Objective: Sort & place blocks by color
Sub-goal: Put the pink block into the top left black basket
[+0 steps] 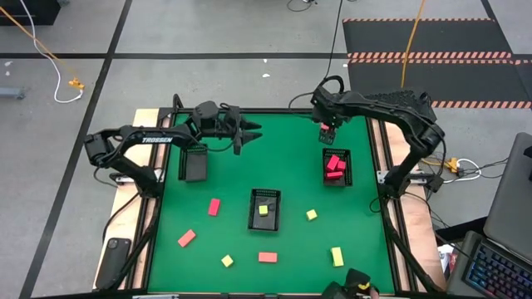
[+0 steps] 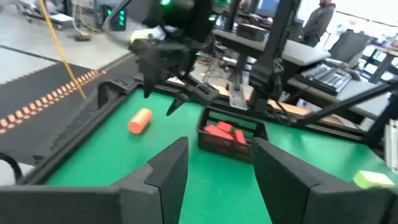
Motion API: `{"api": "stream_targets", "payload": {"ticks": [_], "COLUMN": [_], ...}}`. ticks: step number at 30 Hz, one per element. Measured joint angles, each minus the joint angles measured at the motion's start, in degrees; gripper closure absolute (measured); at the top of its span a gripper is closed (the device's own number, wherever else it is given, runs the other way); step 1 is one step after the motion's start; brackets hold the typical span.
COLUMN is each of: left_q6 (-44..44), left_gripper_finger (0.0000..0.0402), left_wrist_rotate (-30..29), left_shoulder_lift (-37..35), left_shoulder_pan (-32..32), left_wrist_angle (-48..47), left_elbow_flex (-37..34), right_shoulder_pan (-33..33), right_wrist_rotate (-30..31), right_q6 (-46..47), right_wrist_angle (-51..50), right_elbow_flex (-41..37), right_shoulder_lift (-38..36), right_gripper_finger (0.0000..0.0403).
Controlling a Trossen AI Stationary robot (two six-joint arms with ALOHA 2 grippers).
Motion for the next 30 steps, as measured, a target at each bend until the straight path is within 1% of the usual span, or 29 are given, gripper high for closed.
{"api": "stream_targets", "payload": {"ticks": [3, 5, 10, 19, 21, 24, 30], "left_q6": [0.13, 0.98, 1.67, 1.77, 1.81, 1.93, 1.93], "left_gripper_finger": [0.0218, 0.0217, 0.0217, 0.0217, 0.0217, 0.0217, 0.0217], "left_wrist_rotate": [-0.02, -0.05, -0.11, -0.2, -0.2, -0.2, -0.19], "left_shoulder_lift": [-0.15, -0.1, -0.1, -0.1, -0.08, -0.08, -0.08], "left_shoulder_pan": [-1.06, -1.57, -2.46, -2.5, -2.5, -2.5, -2.5], "left_wrist_angle": [-0.22, -0.62, -0.62, -1.12, -1.1, -1.4, -1.93], "left_elbow_flex": [0.0, 0.0, 0.0, 0.0, 0.0, 0.0, 0.0], "right_shoulder_pan": [-0.15, -0.43, -1.74, -2.99, -3.08, -3.54, -4.24], "right_wrist_rotate": [2.24, 4.14, 4.13, 4.4, 4.46, 4.4, 4.2], "right_q6": [-0.91, -2.21, -4.82, -7.72, -8.33, -9.04, -9.19], "right_wrist_angle": [-1.73, -1.14, 2.45, 4.79, 6.89, 9.56, 10.01], "right_elbow_flex": [0.0, 0.0, 0.0, 0.0, 0.0, 0.0, -0.02], "right_shoulder_lift": [2.31, 3.13, 5.04, 9.58, 10.02, 9.98, 9.98], "right_gripper_finger": [0.0129, 0.0129, 0.0129, 0.0131, 0.0141, 0.0165, 0.0231]}}
